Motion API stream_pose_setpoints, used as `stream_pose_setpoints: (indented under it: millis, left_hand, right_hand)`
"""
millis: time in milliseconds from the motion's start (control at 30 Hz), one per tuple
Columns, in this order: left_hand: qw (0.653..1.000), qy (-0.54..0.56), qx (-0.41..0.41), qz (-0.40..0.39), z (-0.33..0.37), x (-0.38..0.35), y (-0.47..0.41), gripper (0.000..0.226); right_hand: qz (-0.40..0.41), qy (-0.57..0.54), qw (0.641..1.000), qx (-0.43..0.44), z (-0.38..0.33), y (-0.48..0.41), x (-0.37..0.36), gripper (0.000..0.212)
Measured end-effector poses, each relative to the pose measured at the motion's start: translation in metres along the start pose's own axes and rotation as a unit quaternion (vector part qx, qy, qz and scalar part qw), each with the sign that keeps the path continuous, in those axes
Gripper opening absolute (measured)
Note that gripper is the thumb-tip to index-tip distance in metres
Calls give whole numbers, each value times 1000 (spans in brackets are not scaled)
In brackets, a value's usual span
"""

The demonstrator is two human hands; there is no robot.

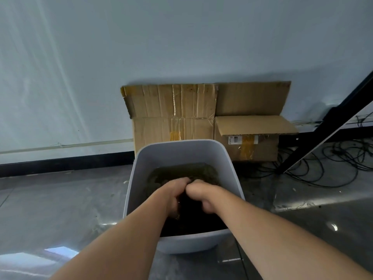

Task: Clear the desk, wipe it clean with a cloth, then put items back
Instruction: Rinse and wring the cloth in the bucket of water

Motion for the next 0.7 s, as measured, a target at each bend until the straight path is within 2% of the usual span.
stream_pose_setpoints:
  millis: [100,200,267,367,533,600,633,700]
  left_hand:
    - [999,18,-16,22,-4,1,1,25]
    - [990,111,-75,35,-2,4,2,26]
    - [981,180,-73,12,-2,9,5,30]
    - [981,182,-68,26,1,16,-3,35]
    - [986,139,-86,34,4,12,-4,27]
    - [988,114,-90,46,3,10,-2,22]
    - [987,110,-94,72,2,11,-5,17]
    - [972,71,-136,179,1,14,-10,13]
  right_hand:
    - [73,-62,993,-75,4,-5,10,40]
    - [67,-113,981,-144,15,-15,13,37]
    - [64,-165,971,-159,13,-13,12,27]
    - [73,-207,968,-124,8,-11,18,15]
    - [47,-175,978,-105,6,-1,23,7]
    - [60,-155,983,-83,6,-6,18,8]
    - [82,-149,984,-61,6,-8,17,12]
    - [124,-173,977,-27,4,-11,14,17]
Point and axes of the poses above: each hand's wrist, its own y-axis away from the middle knuckle, its own x-axis out of the back of the hand, z = x × y, the point moved 2 cm from there along -y, towards the middle knuckle, and after that the axes turned 10 degrees about x, right-handed, at the moved point
